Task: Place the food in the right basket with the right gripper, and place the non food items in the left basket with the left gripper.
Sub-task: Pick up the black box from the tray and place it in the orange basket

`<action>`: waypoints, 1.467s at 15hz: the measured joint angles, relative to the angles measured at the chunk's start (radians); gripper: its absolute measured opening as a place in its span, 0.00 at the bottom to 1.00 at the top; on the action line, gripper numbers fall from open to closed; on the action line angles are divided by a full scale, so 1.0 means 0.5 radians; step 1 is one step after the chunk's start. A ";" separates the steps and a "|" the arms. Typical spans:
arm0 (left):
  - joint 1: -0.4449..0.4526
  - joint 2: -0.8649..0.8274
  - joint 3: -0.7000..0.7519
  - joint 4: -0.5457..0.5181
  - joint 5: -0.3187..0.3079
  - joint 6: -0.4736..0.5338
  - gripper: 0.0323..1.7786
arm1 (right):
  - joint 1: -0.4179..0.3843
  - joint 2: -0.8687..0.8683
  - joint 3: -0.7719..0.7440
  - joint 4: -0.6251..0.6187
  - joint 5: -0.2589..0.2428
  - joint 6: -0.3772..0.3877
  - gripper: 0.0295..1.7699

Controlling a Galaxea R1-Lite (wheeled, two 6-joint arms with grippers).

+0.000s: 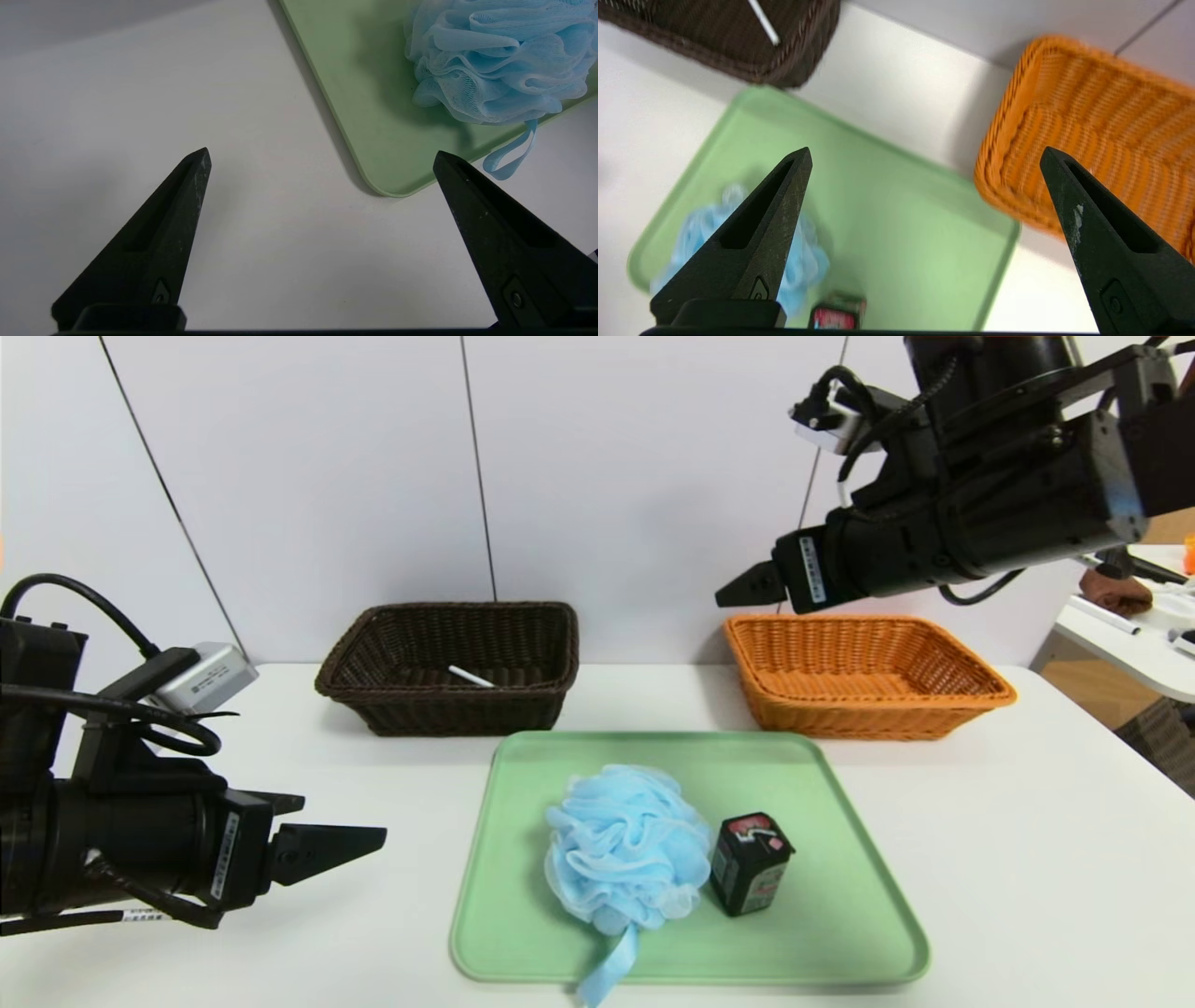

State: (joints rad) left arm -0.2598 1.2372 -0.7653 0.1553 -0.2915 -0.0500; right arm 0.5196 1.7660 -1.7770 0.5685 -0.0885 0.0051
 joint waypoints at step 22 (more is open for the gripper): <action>-0.011 0.001 0.011 0.001 -0.006 -0.005 0.95 | 0.282 -0.117 0.532 0.649 0.051 0.377 0.96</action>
State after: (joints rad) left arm -0.2655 1.2379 -0.7596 0.1557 -0.2943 -0.0523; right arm 0.6604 1.7077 -1.5111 0.8932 -0.0630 0.1938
